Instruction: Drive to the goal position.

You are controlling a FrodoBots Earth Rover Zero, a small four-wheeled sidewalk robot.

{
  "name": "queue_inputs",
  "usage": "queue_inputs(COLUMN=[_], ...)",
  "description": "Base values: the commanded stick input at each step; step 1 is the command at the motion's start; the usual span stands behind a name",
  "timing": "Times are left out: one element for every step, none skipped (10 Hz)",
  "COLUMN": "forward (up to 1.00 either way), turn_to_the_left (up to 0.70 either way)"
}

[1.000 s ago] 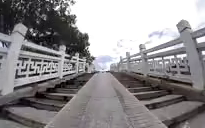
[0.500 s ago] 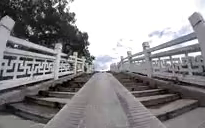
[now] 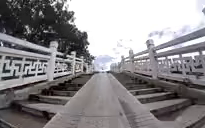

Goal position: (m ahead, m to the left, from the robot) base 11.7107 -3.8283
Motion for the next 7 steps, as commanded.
queue_inputs(forward=[0.7,0.7,0.7,0.7,0.7,0.7,0.7], turn_to_the_left=[0.01,0.14,0.14,0.02,0.0,0.0,0.0])
